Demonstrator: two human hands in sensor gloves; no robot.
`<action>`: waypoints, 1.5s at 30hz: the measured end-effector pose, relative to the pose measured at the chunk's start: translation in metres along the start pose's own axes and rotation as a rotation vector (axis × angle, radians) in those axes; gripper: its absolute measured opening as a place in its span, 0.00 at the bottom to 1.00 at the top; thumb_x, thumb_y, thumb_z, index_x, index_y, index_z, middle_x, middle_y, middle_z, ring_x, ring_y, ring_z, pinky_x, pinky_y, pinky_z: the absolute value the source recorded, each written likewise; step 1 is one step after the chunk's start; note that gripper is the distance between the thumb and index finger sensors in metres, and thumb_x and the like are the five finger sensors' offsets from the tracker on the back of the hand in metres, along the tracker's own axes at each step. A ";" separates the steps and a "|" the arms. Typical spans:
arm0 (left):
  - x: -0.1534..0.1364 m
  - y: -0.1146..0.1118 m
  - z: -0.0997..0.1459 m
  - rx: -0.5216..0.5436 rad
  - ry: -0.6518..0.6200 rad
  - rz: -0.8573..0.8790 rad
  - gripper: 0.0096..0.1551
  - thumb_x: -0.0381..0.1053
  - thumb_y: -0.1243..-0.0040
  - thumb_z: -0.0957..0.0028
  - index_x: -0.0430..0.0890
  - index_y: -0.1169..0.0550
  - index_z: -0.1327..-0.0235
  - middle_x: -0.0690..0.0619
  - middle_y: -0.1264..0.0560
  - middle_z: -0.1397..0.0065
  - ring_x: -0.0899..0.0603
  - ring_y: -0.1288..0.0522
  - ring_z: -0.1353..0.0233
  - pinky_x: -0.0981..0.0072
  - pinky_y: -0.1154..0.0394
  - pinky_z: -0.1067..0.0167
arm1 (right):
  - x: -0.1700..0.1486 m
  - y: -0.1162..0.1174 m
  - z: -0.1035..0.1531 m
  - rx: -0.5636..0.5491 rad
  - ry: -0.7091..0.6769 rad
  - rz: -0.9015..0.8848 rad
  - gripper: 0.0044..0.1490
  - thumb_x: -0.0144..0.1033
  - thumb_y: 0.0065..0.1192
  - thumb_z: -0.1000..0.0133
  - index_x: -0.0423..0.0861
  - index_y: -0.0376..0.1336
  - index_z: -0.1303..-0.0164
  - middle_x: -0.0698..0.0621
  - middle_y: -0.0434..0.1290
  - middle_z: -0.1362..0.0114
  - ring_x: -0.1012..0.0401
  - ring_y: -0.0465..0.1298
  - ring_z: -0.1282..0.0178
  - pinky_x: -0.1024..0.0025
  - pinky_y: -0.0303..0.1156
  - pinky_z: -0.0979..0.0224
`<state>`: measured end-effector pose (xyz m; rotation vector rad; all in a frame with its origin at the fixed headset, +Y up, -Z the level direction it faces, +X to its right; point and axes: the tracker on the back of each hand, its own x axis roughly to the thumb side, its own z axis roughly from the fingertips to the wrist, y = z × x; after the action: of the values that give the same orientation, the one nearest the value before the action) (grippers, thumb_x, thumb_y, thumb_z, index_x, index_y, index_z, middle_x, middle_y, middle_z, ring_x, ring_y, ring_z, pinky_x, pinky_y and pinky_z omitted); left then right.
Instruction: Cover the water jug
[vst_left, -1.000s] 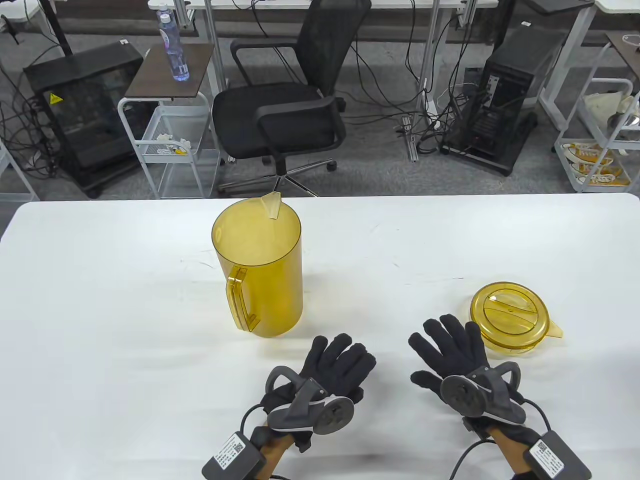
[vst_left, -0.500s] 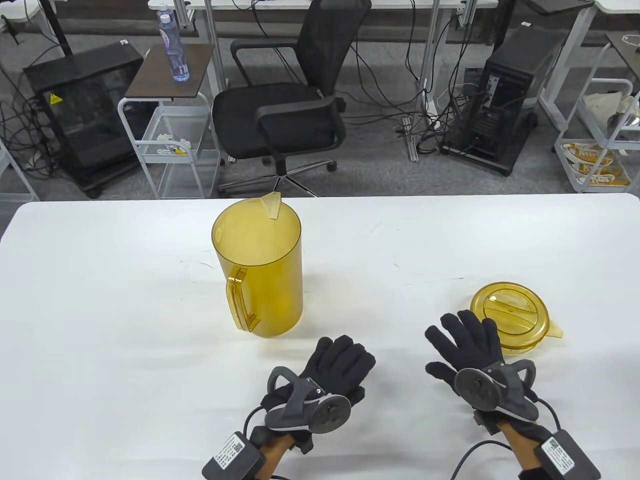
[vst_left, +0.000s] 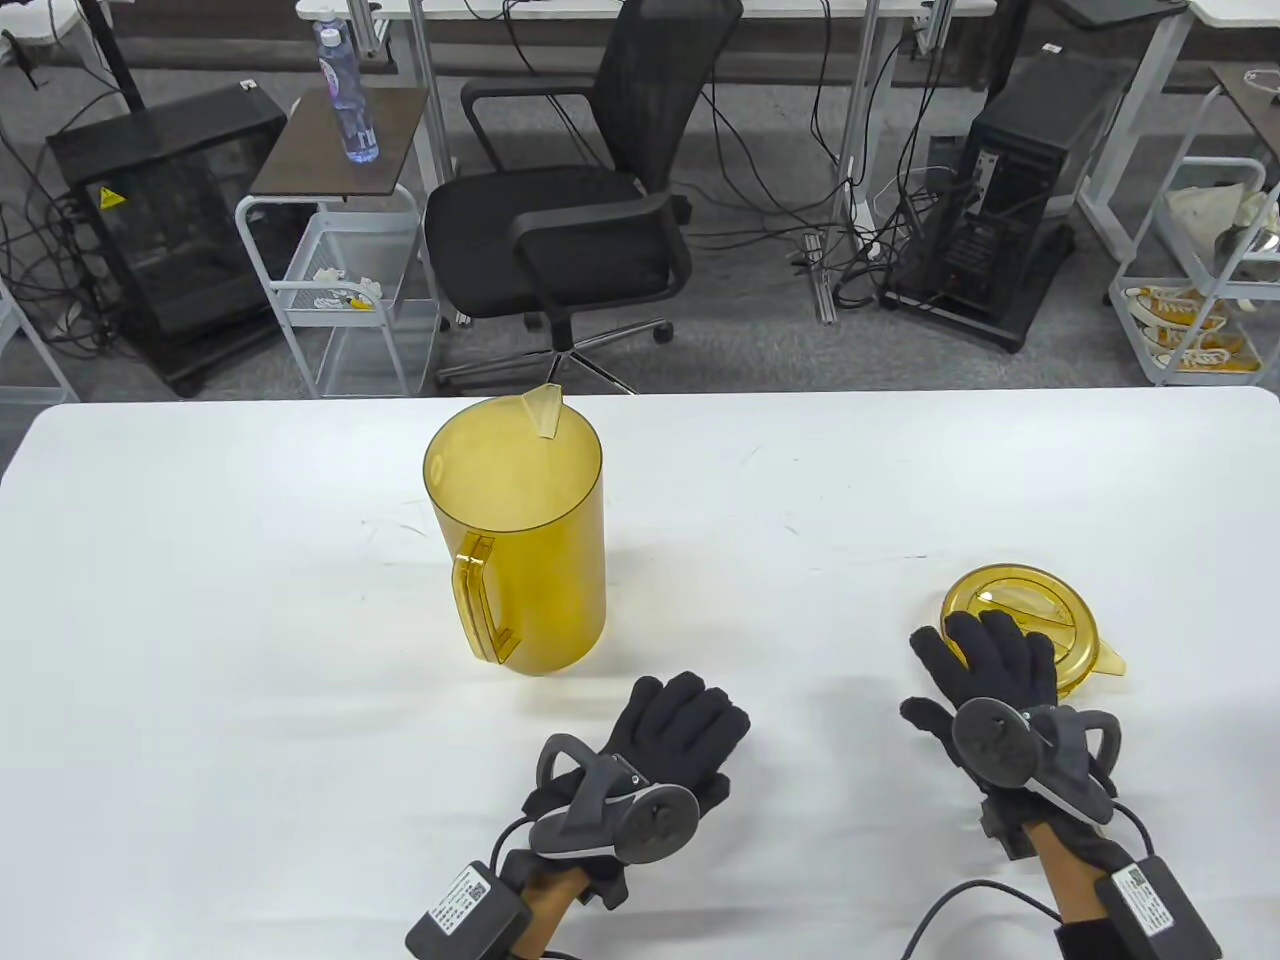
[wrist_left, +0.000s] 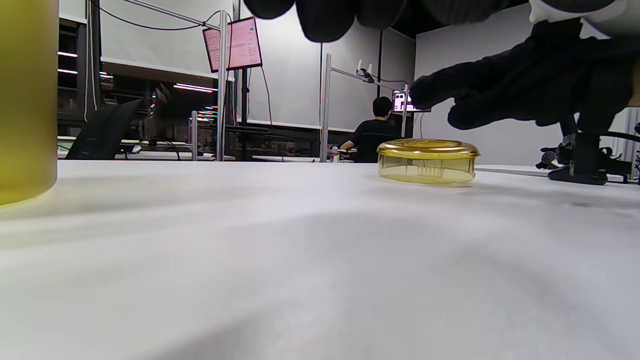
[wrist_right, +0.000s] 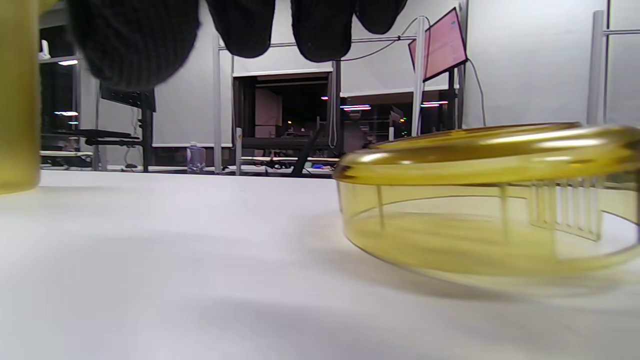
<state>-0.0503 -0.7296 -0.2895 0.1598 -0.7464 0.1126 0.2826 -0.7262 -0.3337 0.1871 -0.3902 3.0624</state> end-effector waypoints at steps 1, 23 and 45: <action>0.000 0.000 0.000 0.003 0.000 -0.001 0.39 0.61 0.51 0.40 0.54 0.41 0.15 0.51 0.42 0.09 0.39 0.48 0.11 0.40 0.51 0.17 | -0.003 0.000 -0.001 0.006 0.018 0.005 0.46 0.59 0.65 0.47 0.60 0.53 0.18 0.45 0.56 0.11 0.42 0.50 0.12 0.34 0.49 0.18; 0.000 0.000 0.001 0.025 -0.007 -0.001 0.38 0.61 0.50 0.40 0.54 0.40 0.15 0.51 0.42 0.09 0.39 0.48 0.11 0.39 0.50 0.17 | -0.044 0.026 -0.012 0.131 0.341 0.168 0.51 0.53 0.70 0.47 0.52 0.51 0.16 0.41 0.52 0.11 0.37 0.44 0.14 0.30 0.46 0.21; 0.000 0.000 0.002 0.043 -0.010 -0.009 0.37 0.61 0.50 0.40 0.54 0.39 0.16 0.51 0.41 0.09 0.39 0.48 0.11 0.39 0.50 0.17 | -0.041 0.020 -0.011 0.027 0.361 0.160 0.41 0.43 0.72 0.48 0.57 0.58 0.23 0.46 0.57 0.16 0.39 0.49 0.14 0.31 0.48 0.20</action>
<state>-0.0516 -0.7295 -0.2874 0.2048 -0.7540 0.1197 0.3211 -0.7441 -0.3544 -0.4105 -0.3554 3.1614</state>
